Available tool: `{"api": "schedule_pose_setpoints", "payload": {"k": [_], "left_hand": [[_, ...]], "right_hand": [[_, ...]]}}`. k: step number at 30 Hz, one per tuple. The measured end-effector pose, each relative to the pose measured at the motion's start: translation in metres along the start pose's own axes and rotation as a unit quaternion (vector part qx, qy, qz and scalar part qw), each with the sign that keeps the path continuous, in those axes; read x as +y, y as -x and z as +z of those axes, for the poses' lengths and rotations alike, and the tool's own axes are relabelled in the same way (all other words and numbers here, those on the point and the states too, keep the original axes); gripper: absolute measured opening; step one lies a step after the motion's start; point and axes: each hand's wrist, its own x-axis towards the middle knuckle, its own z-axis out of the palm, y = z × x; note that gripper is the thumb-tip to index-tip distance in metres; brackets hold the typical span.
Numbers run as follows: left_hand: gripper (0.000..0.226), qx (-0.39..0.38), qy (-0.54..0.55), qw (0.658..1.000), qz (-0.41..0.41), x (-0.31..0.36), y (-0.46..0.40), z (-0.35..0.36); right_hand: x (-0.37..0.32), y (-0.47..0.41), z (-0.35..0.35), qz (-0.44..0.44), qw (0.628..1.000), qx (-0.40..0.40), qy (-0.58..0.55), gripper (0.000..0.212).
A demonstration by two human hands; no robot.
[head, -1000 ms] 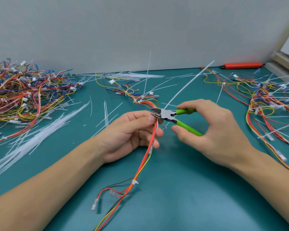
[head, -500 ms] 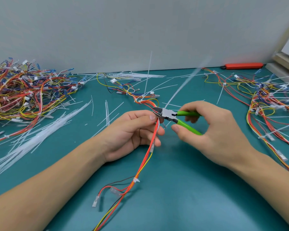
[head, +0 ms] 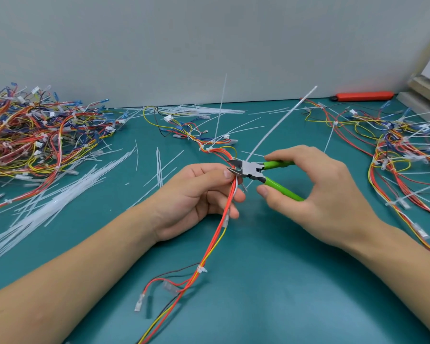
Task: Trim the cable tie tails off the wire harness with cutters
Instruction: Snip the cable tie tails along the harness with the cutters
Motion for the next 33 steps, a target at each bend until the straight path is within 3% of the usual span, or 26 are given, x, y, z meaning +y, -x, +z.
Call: {"api": "schedule_pose_setpoints", "payload": {"k": [5, 25, 33], "left_hand": [[0.017, 0.007, 0.001, 1.000, 0.000, -0.0005, -0.0003, -0.0004], [0.016, 0.005, 0.005, 1.000, -0.006, -0.0008, -0.0003, -0.0010], [0.016, 0.001, 0.009, 1.000, -0.005, 0.0000, -0.0005, -0.0007]], "right_hand": [[0.0010, 0.0007, 0.0002, 0.045, 0.998, -0.019, -0.047, 0.023], [-0.0010, 0.0010, 0.0005, 0.006, 1.000, -0.011, 0.028, 0.046], [0.0015, 0.0016, 0.0022, 0.038, 0.998, -0.018, -0.043, 0.023]]}}
